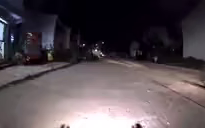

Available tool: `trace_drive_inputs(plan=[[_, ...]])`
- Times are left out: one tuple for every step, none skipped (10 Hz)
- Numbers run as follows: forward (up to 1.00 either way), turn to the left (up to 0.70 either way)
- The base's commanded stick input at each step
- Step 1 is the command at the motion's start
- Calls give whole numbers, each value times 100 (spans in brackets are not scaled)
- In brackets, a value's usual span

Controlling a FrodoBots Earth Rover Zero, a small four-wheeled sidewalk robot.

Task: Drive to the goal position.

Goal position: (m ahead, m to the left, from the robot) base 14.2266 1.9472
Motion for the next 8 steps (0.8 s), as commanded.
trace_drive_inputs(plan=[[85,0],[85,0],[85,0],[85,0],[85,0],[85,0],[85,0],[85,0]])
